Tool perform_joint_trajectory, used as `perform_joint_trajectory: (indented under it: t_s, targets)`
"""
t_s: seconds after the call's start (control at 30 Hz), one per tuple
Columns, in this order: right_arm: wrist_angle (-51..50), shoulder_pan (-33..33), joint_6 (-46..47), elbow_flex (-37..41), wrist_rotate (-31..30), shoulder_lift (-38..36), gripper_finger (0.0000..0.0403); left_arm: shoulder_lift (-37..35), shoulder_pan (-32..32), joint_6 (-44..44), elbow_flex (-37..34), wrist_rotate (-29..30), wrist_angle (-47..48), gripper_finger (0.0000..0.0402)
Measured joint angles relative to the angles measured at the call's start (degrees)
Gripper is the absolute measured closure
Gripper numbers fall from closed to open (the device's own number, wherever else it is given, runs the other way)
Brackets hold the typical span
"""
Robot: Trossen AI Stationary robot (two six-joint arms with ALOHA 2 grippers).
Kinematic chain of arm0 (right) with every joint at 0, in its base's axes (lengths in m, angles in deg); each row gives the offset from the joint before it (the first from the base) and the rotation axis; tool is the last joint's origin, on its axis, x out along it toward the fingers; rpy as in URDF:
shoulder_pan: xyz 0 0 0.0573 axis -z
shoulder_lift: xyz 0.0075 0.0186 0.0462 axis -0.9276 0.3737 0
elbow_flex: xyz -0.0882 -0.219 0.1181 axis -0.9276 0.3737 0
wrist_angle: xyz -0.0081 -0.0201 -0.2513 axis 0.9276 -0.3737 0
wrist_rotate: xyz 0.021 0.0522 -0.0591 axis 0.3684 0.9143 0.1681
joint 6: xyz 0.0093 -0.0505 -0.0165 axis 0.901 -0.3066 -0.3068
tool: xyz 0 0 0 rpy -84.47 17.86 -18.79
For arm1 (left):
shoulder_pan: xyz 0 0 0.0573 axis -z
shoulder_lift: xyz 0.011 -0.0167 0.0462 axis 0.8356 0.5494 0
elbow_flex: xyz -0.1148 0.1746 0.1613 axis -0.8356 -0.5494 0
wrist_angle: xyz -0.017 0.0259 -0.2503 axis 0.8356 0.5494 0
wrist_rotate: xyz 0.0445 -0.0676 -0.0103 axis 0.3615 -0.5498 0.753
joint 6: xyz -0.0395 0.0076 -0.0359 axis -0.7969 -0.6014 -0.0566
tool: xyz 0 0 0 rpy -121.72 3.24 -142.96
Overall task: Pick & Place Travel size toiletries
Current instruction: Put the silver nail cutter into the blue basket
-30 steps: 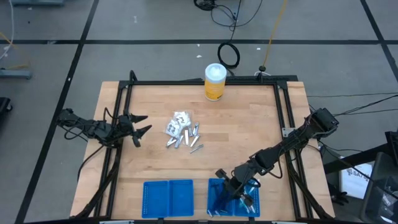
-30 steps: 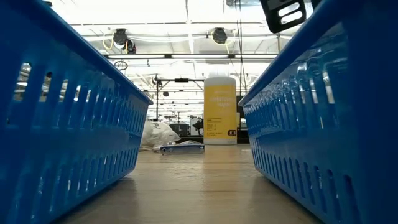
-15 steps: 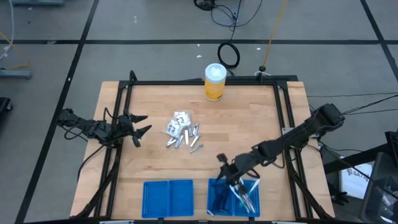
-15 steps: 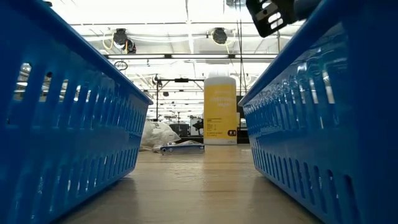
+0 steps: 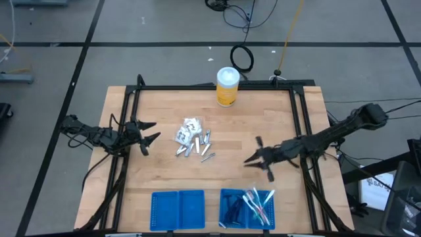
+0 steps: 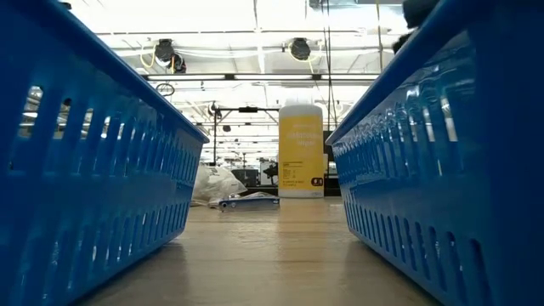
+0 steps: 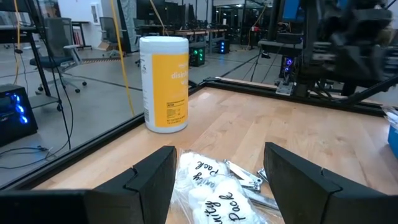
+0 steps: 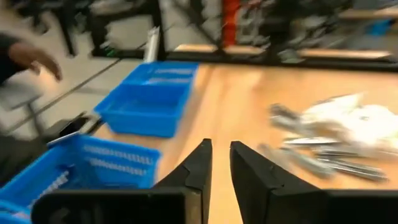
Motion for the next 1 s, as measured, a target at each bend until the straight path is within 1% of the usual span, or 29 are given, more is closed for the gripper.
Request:
perform_joint_trajectory:
  t_s: [0.1, 0.27, 0.37, 0.43, 0.5, 0.63, 0.77, 1.0]
  targets:
    - [2.3, 0.5, 0.1, 6.3, -4.5, -8.1, 0.0366, 0.0, 0.0, 0.0, 0.0, 0.0, -0.1, 0.0163]
    - [9.5, 1.1, 0.2, 15.9, -7.7, -19.1, 0.038, 0.0, 0.0, 0.2, 0.0, 0.0, -0.2, 0.0162]
    - [12.8, 1.1, 0.4, 20.3, -7.9, -23.7, 0.0388, 0.0, 0.0, 7.5, 0.0, 0.7, -1.8, 0.0162]
    - [12.4, 1.1, 1.2, 21.3, -8.0, -26.4, 0.0393, 0.0, 0.0, 12.2, 0.0, 0.6, -1.7, 0.0163]
    - [8.7, 1.1, 1.6, 21.4, -7.9, -27.9, 0.0397, 0.0, 0.0, 15.2, 0.0, 0.5, -1.7, 0.0162]
    - [8.2, 1.0, -0.6, 21.4, -7.7, -29.3, 0.0402, 0.0, 0.0, 16.5, 0.0, 0.5, -1.7, 0.0162]
    - [8.1, 1.0, -1.3, 21.4, -7.7, -29.4, 0.0401, 0.0, 0.0, 13.9, 0.0, 0.4, -2.0, 0.0163]
    - [8.1, 1.0, -0.9, 21.5, -7.6, -29.4, 0.04, 0.0, 0.0, 4.7, 0.0, -0.1, -5.0, 0.0163]
